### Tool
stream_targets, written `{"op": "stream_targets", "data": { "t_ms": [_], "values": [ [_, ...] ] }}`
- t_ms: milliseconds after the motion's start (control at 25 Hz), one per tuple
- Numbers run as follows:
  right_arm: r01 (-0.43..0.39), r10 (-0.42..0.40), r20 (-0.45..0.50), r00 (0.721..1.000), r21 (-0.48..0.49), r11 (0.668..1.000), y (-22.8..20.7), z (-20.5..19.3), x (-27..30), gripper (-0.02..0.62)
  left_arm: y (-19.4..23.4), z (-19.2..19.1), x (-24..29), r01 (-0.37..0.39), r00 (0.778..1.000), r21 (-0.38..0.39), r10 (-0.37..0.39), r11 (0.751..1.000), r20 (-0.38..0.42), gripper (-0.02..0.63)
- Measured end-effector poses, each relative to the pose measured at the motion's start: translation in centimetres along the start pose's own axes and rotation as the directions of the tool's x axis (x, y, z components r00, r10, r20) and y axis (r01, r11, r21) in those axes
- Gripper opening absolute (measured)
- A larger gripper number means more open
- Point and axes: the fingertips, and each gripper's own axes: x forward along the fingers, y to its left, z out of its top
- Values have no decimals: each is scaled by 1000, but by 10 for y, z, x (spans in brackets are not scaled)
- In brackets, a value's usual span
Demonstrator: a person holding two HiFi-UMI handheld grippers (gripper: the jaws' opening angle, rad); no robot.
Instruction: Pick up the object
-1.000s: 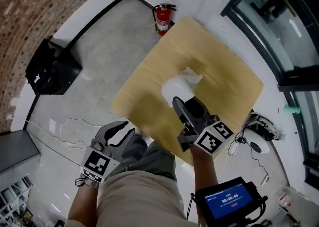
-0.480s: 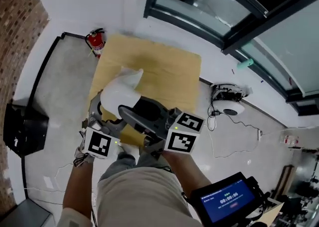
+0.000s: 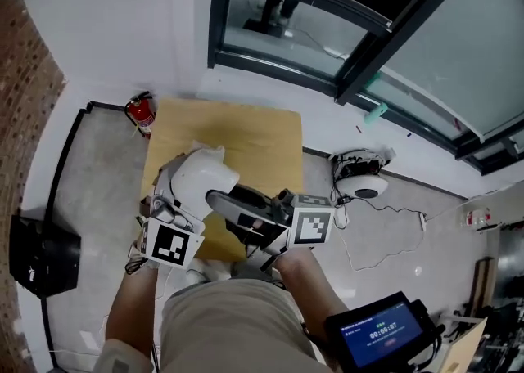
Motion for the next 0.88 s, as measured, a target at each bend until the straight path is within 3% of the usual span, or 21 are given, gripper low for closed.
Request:
{"op": "stream_targets", "data": {
  "t_ms": [280, 480, 880],
  "values": [
    [-42, 38, -50, 998, -71, 997, 7, 2, 0, 175, 0, 10, -2, 40, 998, -75, -37, 996, 44, 149],
    [-71, 69, -29, 997, -54, 996, 10, 3, 0, 175, 0, 10, -4, 25, 1000, -110, -25, 994, 1, 146],
    [-73, 74, 13, 997, -47, 996, 12, 8, 0, 176, 0, 12, -3, 55, 998, -89, -57, 995, -23, 147]
  ]
}}
